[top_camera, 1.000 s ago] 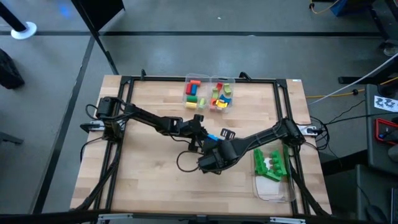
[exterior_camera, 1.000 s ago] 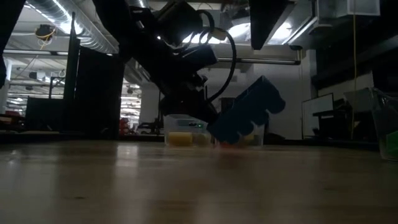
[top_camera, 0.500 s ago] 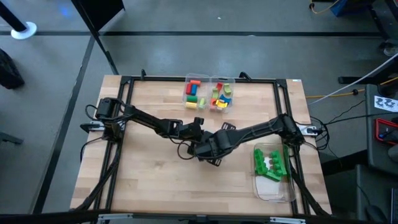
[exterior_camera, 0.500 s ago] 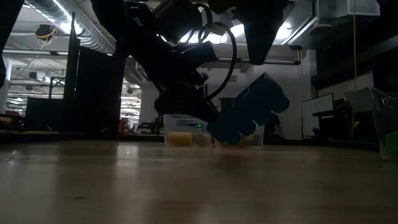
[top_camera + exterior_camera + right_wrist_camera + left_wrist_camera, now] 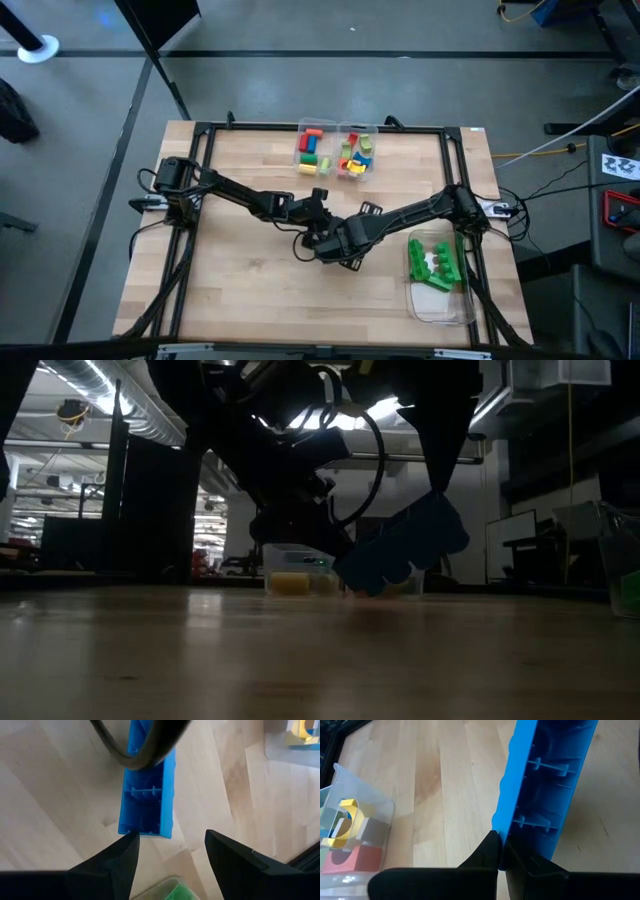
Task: Sort blocks by size
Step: Put the blue 4 stud game piece into the bottom transparent bin
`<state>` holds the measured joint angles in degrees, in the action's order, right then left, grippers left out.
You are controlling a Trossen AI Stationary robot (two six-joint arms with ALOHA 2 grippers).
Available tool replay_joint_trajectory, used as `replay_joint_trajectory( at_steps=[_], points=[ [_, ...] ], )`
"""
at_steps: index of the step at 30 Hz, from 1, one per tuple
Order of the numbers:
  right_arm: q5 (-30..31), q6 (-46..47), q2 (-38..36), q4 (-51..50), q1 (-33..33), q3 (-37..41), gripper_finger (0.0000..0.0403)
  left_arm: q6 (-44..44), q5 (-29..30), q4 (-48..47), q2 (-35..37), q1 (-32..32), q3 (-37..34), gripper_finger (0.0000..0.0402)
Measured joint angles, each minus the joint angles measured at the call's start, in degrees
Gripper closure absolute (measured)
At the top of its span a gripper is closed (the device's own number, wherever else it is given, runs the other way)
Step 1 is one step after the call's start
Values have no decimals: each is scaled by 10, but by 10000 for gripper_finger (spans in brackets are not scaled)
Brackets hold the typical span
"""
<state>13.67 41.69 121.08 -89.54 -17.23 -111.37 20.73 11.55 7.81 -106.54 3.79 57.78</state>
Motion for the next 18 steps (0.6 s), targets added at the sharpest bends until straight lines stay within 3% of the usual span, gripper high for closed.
replay_joint_trajectory(
  at_steps=[18],
  points=[
    [-46, -1, 0, -1, 2, -1, 173, 0, -2, 0, 0, 0, 0, 399]
  ],
)
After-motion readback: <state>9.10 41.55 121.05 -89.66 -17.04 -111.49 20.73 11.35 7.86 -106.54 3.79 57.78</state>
